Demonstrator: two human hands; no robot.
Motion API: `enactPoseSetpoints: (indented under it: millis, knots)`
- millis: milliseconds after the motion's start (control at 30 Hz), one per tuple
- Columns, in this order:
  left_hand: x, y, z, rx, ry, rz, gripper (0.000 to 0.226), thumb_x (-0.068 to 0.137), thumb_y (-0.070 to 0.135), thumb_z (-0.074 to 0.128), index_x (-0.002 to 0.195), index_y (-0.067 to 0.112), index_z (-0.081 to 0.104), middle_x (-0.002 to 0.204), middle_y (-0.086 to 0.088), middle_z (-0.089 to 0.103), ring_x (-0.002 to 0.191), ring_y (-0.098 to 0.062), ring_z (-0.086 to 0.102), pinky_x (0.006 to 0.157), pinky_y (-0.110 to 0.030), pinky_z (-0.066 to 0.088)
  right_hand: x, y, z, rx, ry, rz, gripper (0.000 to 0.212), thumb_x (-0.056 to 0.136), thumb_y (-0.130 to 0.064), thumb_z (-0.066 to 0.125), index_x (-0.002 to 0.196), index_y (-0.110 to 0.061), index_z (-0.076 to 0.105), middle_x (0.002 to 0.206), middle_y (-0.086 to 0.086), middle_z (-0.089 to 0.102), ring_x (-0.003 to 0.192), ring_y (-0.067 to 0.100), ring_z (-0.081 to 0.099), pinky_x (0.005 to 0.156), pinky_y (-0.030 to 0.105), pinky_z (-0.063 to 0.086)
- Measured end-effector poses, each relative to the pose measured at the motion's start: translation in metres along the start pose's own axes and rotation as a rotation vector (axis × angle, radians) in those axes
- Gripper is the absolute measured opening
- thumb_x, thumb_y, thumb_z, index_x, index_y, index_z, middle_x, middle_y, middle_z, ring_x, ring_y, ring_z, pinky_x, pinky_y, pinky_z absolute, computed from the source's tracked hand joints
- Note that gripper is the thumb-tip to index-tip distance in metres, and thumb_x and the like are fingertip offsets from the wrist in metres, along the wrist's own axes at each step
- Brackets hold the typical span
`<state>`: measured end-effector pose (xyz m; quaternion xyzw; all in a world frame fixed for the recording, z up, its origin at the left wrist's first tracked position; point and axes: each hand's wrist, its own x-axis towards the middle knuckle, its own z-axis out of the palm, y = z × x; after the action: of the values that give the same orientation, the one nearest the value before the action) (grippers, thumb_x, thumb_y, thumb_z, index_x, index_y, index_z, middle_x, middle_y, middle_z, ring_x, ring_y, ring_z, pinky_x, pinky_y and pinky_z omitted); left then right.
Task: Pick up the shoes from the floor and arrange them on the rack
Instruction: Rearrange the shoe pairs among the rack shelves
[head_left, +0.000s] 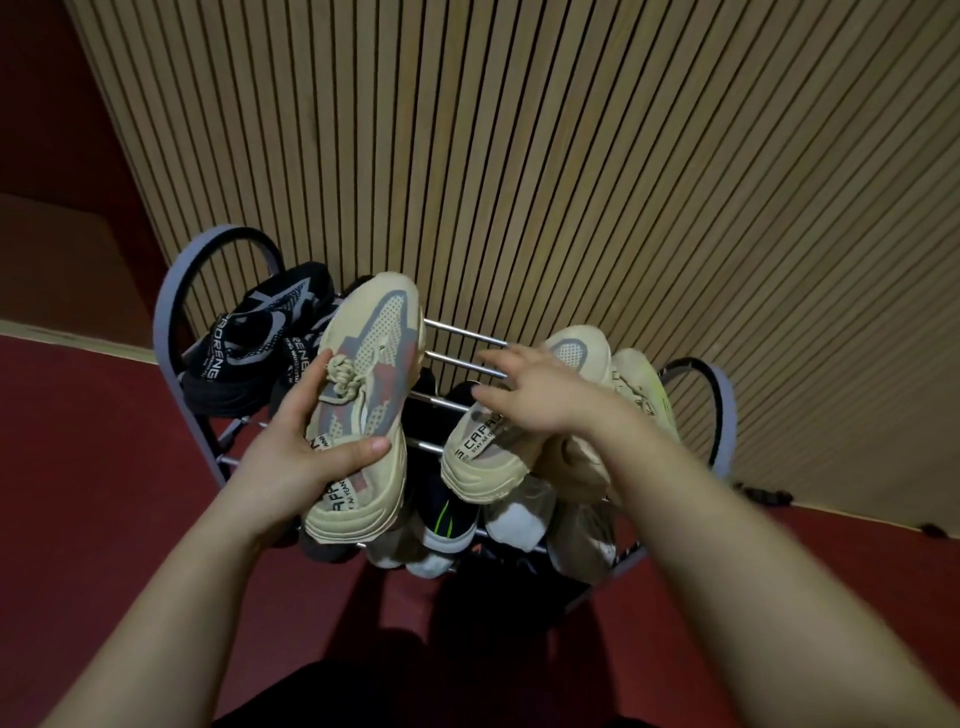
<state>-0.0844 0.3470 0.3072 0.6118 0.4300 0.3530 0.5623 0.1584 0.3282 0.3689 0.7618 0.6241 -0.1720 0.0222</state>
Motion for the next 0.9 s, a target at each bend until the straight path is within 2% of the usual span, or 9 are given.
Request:
enactPoseSetpoints:
  millis: [33, 100, 200, 300, 400, 500, 700, 833, 900]
  knots:
    - [0.001, 0.000, 0.001, -0.019, 0.014, -0.002, 0.106, 0.051, 0.041, 0.090, 0.135, 0.059, 0.027, 0.131, 0.023, 0.049, 0.112, -0.001, 0.055, 0.102, -0.037, 0.043, -0.007, -0.005, 0.013, 0.104, 0.130, 0.114, 0.071, 0.090, -0.063, 0.038, 0.150, -0.033, 0.014, 0.160, 0.004, 0.004, 0.146, 0.034, -0.004, 0.116, 0.050, 0.005]
    - [0.003, -0.003, 0.001, -0.043, 0.037, -0.009, 0.105, 0.055, 0.036, 0.087, 0.140, 0.052, 0.027, 0.128, 0.023, 0.049, 0.111, 0.000, 0.054, 0.102, -0.037, 0.042, -0.022, -0.017, 0.048, 0.226, 0.215, 0.289, 0.085, 0.083, -0.074, 0.035, 0.151, -0.032, 0.004, 0.159, 0.007, -0.009, 0.143, 0.039, -0.017, 0.114, 0.053, -0.004]
    - [0.007, -0.010, -0.001, -0.062, 0.044, -0.026, 0.110, 0.050, 0.047, 0.087, 0.141, 0.052, 0.026, 0.138, 0.019, 0.046, 0.119, -0.006, 0.052, 0.102, -0.040, 0.043, -0.031, -0.034, 0.093, 0.233, 0.299, 0.364, 0.101, 0.074, -0.081, 0.041, 0.151, -0.031, -0.001, 0.156, 0.010, -0.024, 0.139, 0.042, -0.026, 0.113, 0.056, -0.009]
    - [0.005, -0.018, 0.000, -0.083, 0.026, -0.023, 0.109, 0.049, 0.045, 0.086, 0.141, 0.048, 0.027, 0.140, 0.017, 0.046, 0.120, -0.007, 0.053, 0.102, -0.042, 0.044, -0.025, -0.040, 0.103, 0.243, 0.402, 0.397, 0.105, 0.071, -0.079, 0.048, 0.151, -0.029, 0.003, 0.155, 0.011, -0.024, 0.140, 0.044, -0.020, 0.115, 0.054, -0.008]
    - [0.003, -0.025, 0.000, -0.119, 0.018, -0.031, 0.106, 0.052, 0.039, 0.086, 0.142, 0.046, 0.029, 0.141, 0.016, 0.046, 0.121, -0.009, 0.052, 0.103, -0.042, 0.043, -0.020, -0.044, 0.106, 0.155, 0.396, 0.384, 0.102, 0.074, -0.076, 0.049, 0.151, -0.026, 0.003, 0.157, 0.010, -0.018, 0.140, 0.046, -0.016, 0.114, 0.052, -0.011]
    - [0.002, -0.029, 0.000, -0.120, 0.009, -0.033, 0.107, 0.050, 0.044, 0.087, 0.140, 0.049, 0.030, 0.142, 0.017, 0.045, 0.124, -0.009, 0.051, 0.103, -0.043, 0.042, -0.021, -0.040, 0.109, 0.140, 0.443, 0.332, 0.089, 0.083, -0.060, 0.052, 0.151, -0.021, 0.011, 0.159, 0.006, -0.008, 0.141, 0.046, -0.015, 0.115, 0.051, -0.012]
    - [0.007, -0.025, 0.001, -0.119, 0.016, -0.037, 0.110, 0.046, 0.048, 0.085, 0.140, 0.049, 0.029, 0.138, 0.020, 0.047, 0.119, -0.004, 0.053, 0.102, -0.040, 0.044, -0.030, -0.022, 0.108, 0.196, 0.480, 0.032, 0.093, 0.081, -0.042, 0.061, 0.152, -0.018, 0.006, 0.159, 0.002, -0.011, 0.146, 0.027, -0.008, 0.116, 0.038, -0.007]
    - [0.011, -0.020, 0.006, -0.071, -0.006, -0.035, 0.107, 0.052, 0.044, 0.088, 0.141, 0.050, 0.027, 0.135, 0.021, 0.047, 0.115, 0.000, 0.053, 0.102, -0.036, 0.043, -0.035, -0.007, 0.101, 0.163, 0.431, -0.020, 0.090, 0.085, -0.048, 0.057, 0.151, -0.025, 0.000, 0.159, 0.002, -0.009, 0.146, 0.017, -0.003, 0.116, 0.030, -0.004]
    - [0.013, -0.019, 0.010, -0.036, -0.029, -0.034, 0.101, 0.060, 0.035, 0.087, 0.141, 0.049, 0.028, 0.132, 0.020, 0.049, 0.107, 0.005, 0.053, 0.096, -0.028, 0.044, -0.037, -0.003, 0.105, 0.108, 0.444, 0.018, 0.089, 0.084, -0.059, 0.049, 0.151, -0.028, -0.001, 0.159, 0.004, -0.010, 0.146, 0.017, -0.003, 0.115, 0.031, -0.010]
